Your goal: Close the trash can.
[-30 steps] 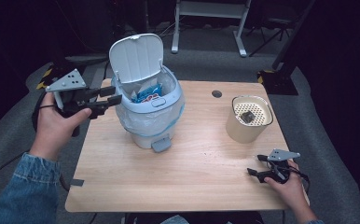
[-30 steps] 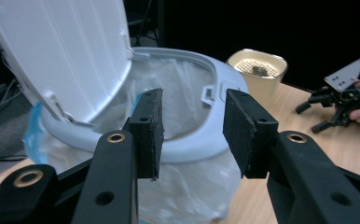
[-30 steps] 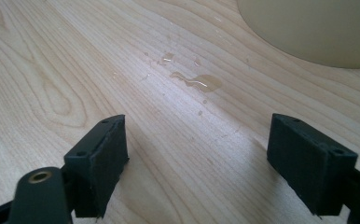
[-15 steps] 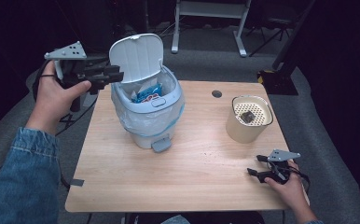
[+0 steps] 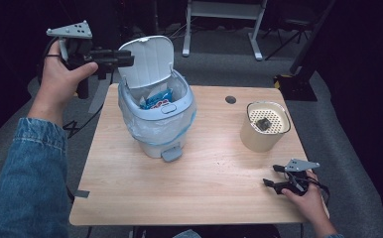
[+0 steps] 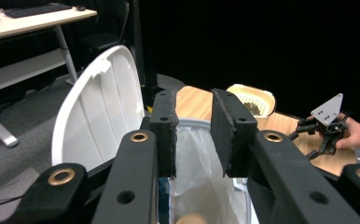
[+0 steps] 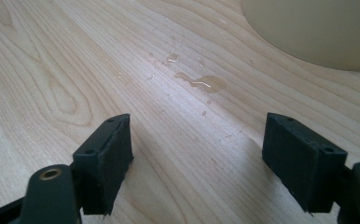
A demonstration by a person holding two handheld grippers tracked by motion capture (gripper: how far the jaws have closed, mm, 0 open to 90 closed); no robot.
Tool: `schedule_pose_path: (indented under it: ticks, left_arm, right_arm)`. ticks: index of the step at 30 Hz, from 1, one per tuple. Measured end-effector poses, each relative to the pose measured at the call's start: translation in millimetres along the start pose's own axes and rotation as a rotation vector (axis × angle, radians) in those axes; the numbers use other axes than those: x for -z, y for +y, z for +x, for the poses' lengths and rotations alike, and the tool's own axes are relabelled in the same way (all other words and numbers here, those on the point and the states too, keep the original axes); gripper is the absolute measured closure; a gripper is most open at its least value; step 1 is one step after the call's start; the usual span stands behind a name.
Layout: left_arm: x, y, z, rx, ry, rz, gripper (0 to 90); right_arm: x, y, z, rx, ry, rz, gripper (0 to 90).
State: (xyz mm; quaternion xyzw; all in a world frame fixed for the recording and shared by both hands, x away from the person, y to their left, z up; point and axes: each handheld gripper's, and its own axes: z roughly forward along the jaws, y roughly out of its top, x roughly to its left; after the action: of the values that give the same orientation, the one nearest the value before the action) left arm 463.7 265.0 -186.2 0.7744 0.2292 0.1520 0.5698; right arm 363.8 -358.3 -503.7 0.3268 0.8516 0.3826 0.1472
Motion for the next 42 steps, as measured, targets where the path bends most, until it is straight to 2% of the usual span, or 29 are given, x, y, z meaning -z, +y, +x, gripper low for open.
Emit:
schedule_pose_path:
  ticks: [2, 4, 10, 17, 21, 27, 31, 34, 37, 42]
  left_arm:
    - [-0.3, 4.3, 3.6, 0.009, -0.008, -0.010, 71.9]
    - [-0.8, 7.8, 7.1, 0.022, 0.002, -0.011, 74.7]
    - [-1.4, 12.6, 22.3, 0.032, 0.099, -0.055, 81.0]
    - [-9.3, 9.7, 42.2, 0.071, 0.187, -0.052, 83.6]
    - [-13.5, 9.3, 47.1, 0.100, 0.235, -0.058, 85.5]
    - [-24.4, 4.1, 50.3, 0.125, 0.251, -0.003, 88.9]
    - [-29.5, 0.4, 49.0, 0.137, 0.217, 0.015, 89.5]
    - [-32.7, -0.6, 41.8, 0.132, 0.130, 0.006, 89.7]
    - [-38.7, -1.9, 28.0, 0.108, 0.052, 0.031, 89.8]
    - [-50.4, -13.1, 7.6, 0.080, -0.044, 0.047, 89.8]
  right_arm:
    - [0.0, 0.0, 0.2, 0.001, 0.002, -0.001, 25.0]
    - [0.0, 0.0, 0.3, 0.004, 0.005, -0.002, 25.1]
    - [0.5, -0.2, 0.9, 0.006, 0.005, -0.004, 26.7]
    - [1.2, -0.6, 1.9, 0.009, 0.010, -0.008, 29.4]
    - [1.1, -0.6, 2.1, 0.013, 0.014, -0.008, 29.4]
    - [1.2, -0.6, 2.3, 0.019, 0.020, -0.007, 29.3]
    - [1.2, -0.6, 2.3, 0.018, 0.021, -0.007, 29.3]
    - [1.1, -0.6, 2.3, 0.018, 0.022, -0.008, 29.4]
    - [1.1, -0.6, 2.3, 0.018, 0.021, -0.008, 29.3]
    - [1.1, -0.6, 2.2, 0.018, 0.022, -0.008, 29.3]
